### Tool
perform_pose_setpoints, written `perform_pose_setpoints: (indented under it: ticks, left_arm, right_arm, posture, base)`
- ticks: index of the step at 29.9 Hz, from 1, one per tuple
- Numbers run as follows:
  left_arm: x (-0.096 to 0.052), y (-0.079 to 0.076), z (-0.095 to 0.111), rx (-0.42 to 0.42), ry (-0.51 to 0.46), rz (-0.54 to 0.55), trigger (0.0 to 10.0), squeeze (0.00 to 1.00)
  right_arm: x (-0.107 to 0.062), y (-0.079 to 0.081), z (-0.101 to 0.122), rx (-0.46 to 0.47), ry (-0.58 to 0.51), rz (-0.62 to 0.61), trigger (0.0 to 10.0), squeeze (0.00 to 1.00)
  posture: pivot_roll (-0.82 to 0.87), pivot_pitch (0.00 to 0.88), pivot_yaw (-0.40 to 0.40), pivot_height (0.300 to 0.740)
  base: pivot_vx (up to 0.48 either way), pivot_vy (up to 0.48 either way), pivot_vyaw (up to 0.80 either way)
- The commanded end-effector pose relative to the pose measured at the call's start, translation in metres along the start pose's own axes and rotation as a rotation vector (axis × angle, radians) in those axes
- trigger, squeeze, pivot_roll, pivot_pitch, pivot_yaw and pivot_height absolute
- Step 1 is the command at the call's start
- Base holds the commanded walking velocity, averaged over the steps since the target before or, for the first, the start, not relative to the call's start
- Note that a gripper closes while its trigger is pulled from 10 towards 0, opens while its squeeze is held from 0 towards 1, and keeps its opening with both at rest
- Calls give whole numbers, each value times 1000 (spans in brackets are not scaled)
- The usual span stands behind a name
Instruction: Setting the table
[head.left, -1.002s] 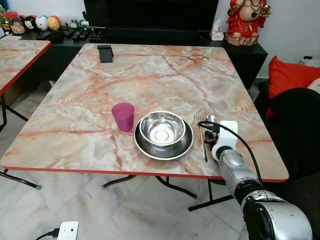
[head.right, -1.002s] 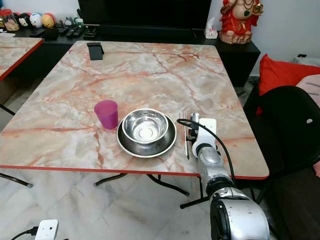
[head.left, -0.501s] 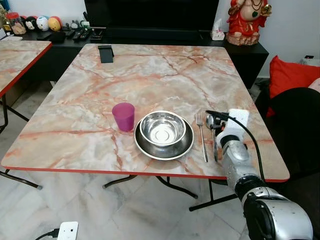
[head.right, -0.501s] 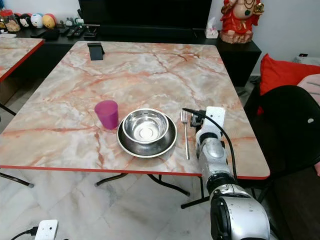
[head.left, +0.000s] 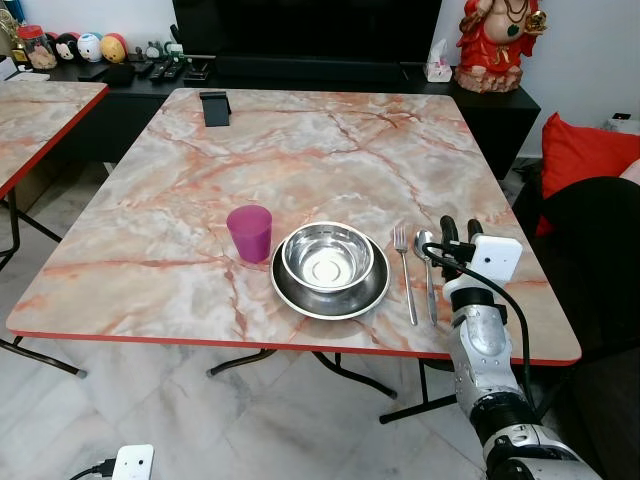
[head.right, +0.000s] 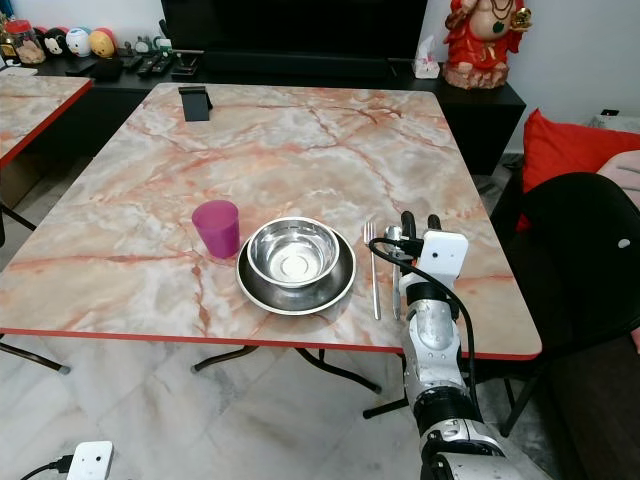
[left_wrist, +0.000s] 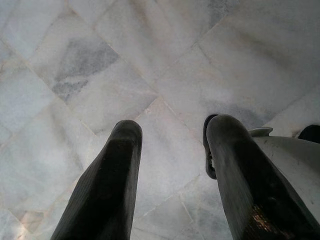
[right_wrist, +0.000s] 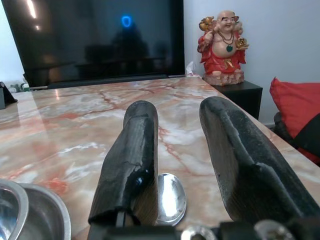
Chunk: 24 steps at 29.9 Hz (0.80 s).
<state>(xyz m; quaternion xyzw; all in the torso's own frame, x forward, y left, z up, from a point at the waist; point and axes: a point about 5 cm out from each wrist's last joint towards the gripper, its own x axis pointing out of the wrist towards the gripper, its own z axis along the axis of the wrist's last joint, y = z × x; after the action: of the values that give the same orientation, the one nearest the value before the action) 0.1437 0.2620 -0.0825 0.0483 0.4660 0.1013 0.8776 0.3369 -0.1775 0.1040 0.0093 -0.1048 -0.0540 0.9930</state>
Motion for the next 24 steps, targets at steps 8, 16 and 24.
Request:
perform_pose_setpoints:
  ticks: [8,16,24]
  left_arm:
    - [-1,1,-5,-16,16,6,10000,0]
    - [-1,-1,-5,-26,16,5,10000,0]
    - [-1,-2,-4,-30,13,2,10000,0]
  right_arm:
    - [9,11,13,10,-47,24,10000,0]
    - [7,12,14,9,-47,32,10000,0]
    - [8,15,14,14,-37,41,10000,0]
  posture:
    - [4,0,-33,740]
    - [2,0,-37,740]
    - [1,0,-39,740]
  base:
    - [0,93,0]
    - [0,251,0]
    - [0,250,0]
